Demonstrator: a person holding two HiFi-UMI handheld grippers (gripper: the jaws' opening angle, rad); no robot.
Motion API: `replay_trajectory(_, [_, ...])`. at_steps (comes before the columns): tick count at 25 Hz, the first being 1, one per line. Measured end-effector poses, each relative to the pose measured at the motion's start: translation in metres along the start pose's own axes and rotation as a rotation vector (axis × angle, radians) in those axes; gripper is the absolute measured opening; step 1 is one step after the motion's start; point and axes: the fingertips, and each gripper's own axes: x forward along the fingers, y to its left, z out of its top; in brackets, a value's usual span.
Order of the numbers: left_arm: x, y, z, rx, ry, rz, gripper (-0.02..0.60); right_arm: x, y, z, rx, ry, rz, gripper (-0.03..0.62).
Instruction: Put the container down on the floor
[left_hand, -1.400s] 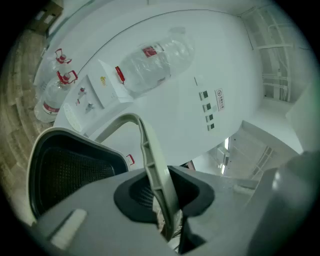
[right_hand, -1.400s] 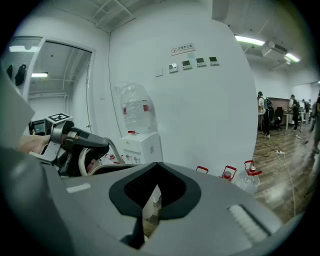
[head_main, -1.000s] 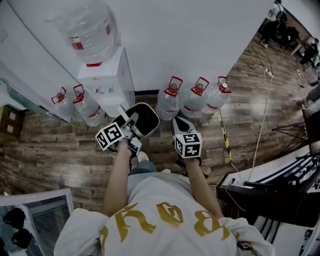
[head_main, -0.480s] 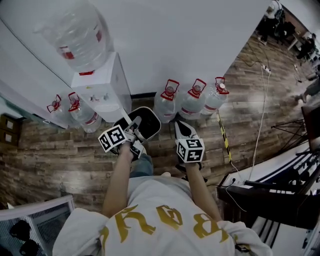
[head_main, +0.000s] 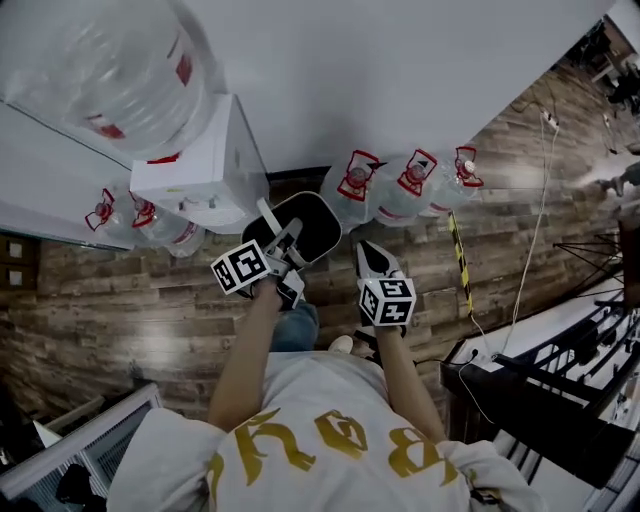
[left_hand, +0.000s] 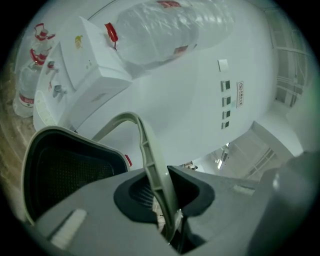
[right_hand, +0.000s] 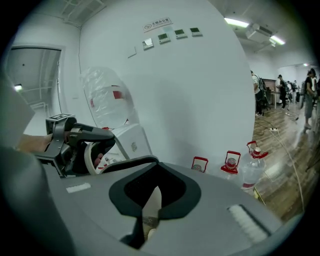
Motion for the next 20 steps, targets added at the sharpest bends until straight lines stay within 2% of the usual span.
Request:
replay_trajectory(11, [0.069,0.049,0.070,-0.010,0.041,-0.008,0.058,0.086,-0.011,0.031,0.022,0.034,-0.058,0.023])
replay_trajectory(20, [0.102,0.070,0.087,-0.040,0.068,0.006,0.057,0.106,-0.040,0.064,0.075,-0.006,-0.119,0.023])
